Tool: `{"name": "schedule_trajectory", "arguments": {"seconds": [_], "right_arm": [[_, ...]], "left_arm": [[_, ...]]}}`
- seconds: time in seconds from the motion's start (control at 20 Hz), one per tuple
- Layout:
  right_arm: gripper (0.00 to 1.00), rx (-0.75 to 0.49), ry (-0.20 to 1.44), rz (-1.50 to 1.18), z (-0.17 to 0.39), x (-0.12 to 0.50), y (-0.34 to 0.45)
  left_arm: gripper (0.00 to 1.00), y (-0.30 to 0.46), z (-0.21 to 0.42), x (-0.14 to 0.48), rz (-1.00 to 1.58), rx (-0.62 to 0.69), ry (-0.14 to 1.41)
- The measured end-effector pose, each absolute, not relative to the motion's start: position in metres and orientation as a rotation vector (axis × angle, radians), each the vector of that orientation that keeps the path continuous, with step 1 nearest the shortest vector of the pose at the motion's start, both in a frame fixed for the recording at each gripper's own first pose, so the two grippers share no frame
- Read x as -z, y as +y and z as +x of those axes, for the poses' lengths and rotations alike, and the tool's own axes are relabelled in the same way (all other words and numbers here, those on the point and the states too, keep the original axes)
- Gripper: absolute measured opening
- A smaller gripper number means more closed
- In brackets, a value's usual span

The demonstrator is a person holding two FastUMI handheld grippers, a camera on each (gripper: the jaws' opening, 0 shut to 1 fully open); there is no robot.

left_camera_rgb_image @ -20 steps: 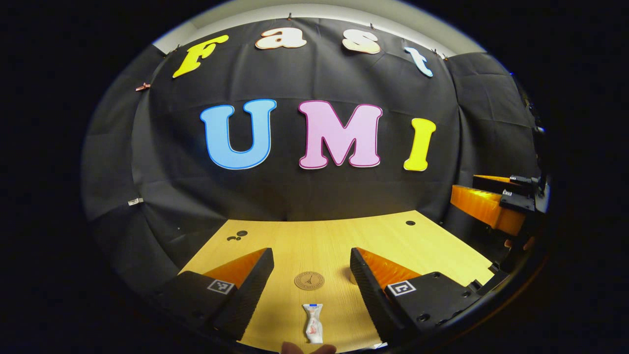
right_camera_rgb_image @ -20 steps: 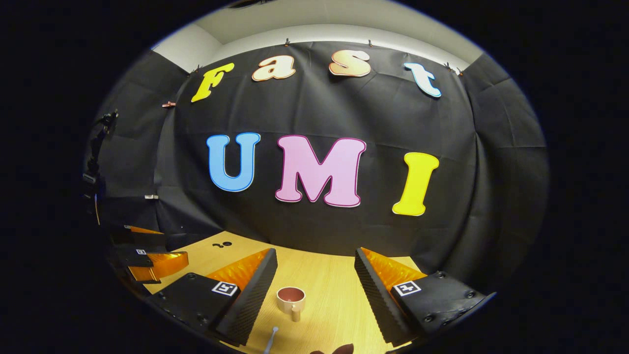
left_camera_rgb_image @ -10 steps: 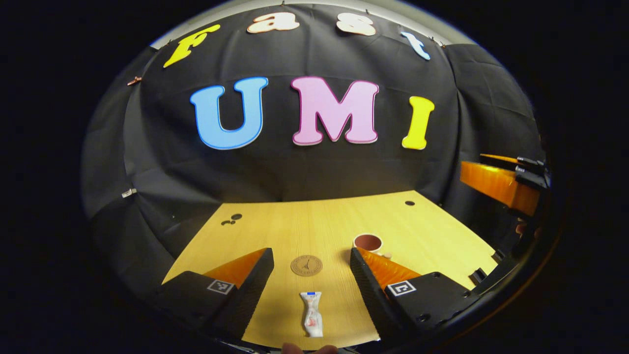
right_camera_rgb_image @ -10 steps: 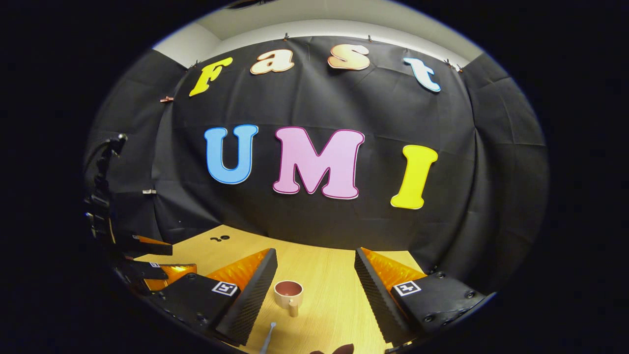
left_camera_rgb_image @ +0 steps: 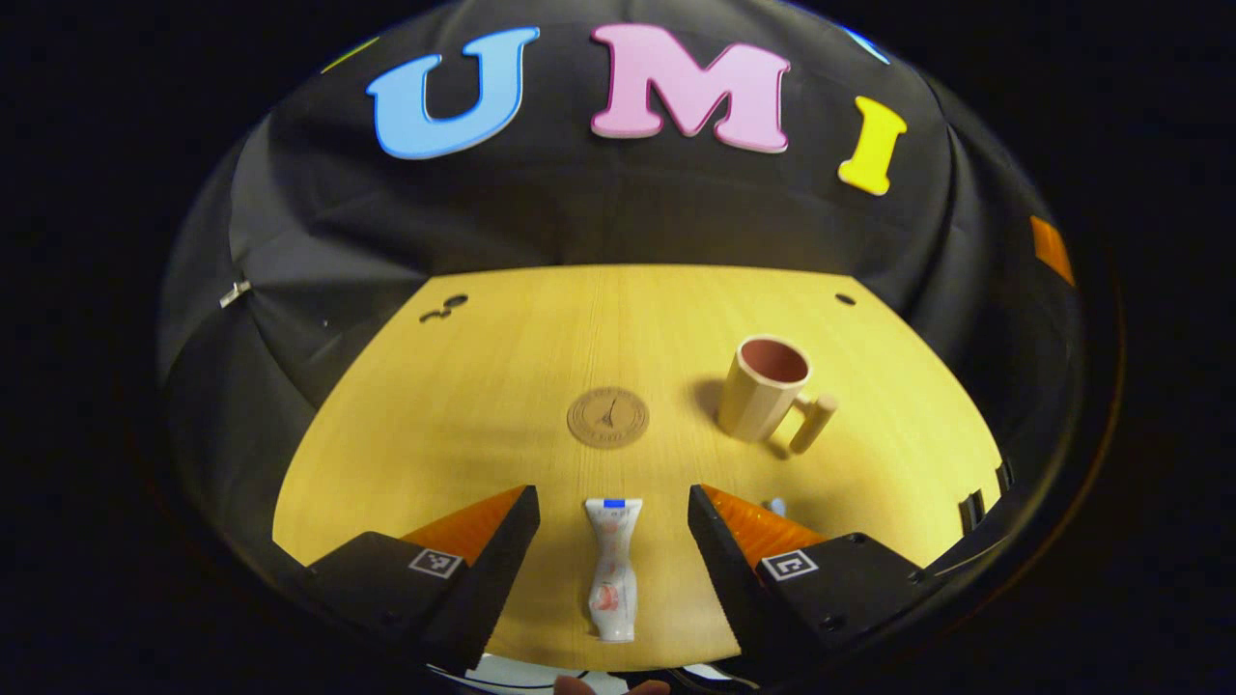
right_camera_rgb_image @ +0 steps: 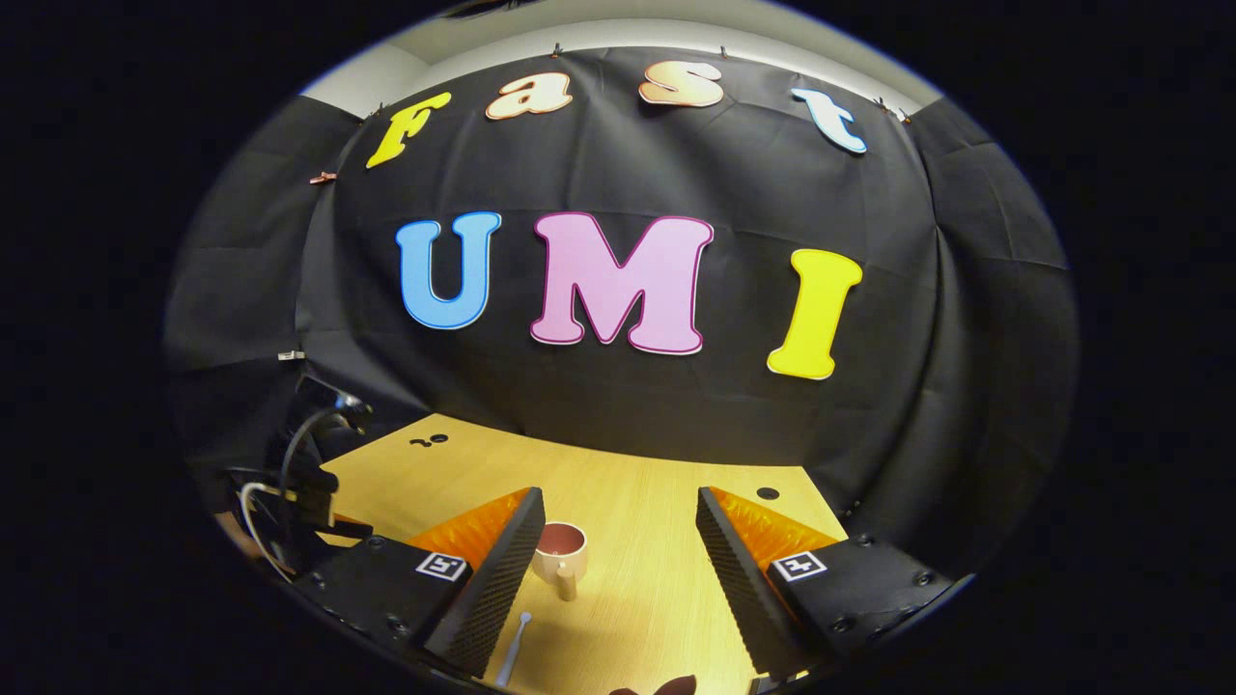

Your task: Put the toothbrush and toothpaste on the desktop into the cup, then pick up the cup and place it on the coaster on the desktop.

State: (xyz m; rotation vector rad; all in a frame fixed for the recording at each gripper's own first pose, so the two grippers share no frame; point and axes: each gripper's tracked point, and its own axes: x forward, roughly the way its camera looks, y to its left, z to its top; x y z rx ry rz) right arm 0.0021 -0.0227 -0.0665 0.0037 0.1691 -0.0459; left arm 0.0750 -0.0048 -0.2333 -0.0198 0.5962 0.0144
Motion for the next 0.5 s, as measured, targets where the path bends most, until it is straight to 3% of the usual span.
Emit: {"name": "schedule_trajectory", "arguments": {"seconds": [0.5], "right_arm": [[0.98,0.034,0.278,-0.004,0.006,0.114,-0.043]], "left_arm": [[0.87,0.000,0.097,0.326,0.002,-0.031,0.825]]}}
